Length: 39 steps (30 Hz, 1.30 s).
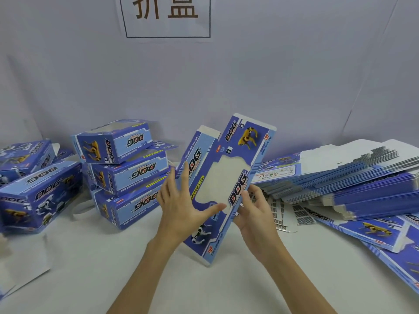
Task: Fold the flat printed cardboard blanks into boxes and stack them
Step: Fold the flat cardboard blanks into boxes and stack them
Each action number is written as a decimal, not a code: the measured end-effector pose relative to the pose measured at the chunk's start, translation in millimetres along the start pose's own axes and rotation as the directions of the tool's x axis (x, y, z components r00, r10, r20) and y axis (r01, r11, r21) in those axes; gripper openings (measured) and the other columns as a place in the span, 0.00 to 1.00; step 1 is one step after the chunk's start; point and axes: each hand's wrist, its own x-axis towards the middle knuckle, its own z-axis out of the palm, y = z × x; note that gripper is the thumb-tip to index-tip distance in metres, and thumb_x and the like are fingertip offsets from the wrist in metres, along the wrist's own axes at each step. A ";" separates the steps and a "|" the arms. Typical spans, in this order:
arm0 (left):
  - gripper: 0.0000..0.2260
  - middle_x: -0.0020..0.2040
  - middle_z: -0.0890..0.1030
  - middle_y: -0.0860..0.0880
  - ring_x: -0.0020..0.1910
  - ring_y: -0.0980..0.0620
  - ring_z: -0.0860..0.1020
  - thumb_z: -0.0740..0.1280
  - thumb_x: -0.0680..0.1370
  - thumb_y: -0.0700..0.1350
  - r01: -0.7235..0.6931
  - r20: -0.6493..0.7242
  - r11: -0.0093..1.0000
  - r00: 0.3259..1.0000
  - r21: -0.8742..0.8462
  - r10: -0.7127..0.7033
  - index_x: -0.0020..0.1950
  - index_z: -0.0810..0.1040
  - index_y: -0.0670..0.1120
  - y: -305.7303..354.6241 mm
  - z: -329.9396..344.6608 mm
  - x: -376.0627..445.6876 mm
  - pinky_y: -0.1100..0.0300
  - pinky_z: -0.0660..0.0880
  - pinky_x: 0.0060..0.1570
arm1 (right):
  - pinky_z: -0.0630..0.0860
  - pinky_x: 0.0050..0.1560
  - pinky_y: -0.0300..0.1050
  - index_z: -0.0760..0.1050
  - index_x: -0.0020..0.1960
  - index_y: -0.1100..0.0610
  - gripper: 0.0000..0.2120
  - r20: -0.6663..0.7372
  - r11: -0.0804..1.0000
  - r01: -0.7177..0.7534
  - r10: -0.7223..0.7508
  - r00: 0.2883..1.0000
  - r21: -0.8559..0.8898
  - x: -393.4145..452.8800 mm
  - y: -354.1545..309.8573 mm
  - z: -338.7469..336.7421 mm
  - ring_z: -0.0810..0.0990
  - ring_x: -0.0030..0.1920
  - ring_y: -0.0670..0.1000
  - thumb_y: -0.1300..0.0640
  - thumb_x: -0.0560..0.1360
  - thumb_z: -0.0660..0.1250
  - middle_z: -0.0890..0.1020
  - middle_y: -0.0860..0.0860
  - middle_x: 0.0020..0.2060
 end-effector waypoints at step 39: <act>0.32 0.78 0.65 0.61 0.69 0.61 0.74 0.72 0.80 0.52 0.337 0.627 0.824 0.778 -0.456 0.029 0.80 0.61 0.65 -16.0 -12.2 0.6 0.67 0.79 0.54 | 0.78 0.25 0.40 0.76 0.50 0.62 0.19 -0.267 0.916 -0.258 0.177 0.947 -0.308 0.0 -26.5 -19.9 0.88 0.32 0.52 0.48 0.88 0.58 0.88 0.54 0.34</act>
